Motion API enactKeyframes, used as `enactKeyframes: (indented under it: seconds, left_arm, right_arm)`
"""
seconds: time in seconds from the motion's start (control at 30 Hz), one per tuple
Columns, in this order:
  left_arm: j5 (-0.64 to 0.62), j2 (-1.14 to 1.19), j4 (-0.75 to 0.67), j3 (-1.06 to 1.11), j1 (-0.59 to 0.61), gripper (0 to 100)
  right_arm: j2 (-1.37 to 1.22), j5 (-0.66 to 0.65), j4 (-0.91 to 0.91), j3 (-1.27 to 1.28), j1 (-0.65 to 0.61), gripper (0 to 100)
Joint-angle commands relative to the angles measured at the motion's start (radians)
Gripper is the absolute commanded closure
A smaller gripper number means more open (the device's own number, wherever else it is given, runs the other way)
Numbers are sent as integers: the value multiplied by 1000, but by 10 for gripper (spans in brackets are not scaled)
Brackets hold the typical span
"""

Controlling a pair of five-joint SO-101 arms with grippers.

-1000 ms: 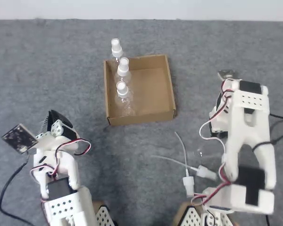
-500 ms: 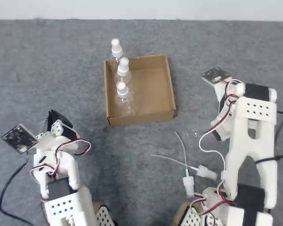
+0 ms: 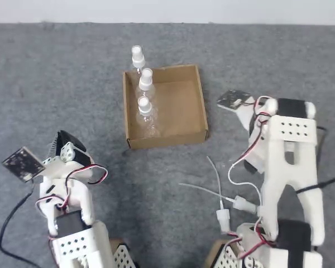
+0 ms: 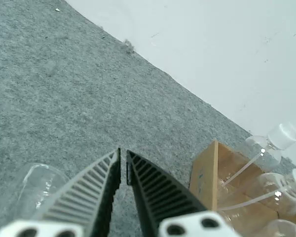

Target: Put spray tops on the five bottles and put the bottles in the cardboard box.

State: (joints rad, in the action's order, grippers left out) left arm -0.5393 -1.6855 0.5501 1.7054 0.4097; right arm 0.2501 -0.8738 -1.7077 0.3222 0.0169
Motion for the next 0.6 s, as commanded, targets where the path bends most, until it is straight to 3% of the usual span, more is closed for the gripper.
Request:
enactKeyframes:
  seconds: [0.0,0.1,0.23,0.43,0.57]
  left_arm:
    - [9,-11,-18,-13,6,988]
    - [9,-11,-18,-13,6,988]
    - [9,-11,-18,-13,6,988]
    - [9,-11,-18,-13,6,988]
    - [9,-11,-18,-13,6,988]
  right_arm:
    - [58,-20,-18,-48,-67,788]
    - [53,-26,-18,-48,-111,726]
    - [53,-143,-15,-38,-153,672]
    - [53,-284,4,29,-185,668]
    - [53,-361,108,97,-176,668]
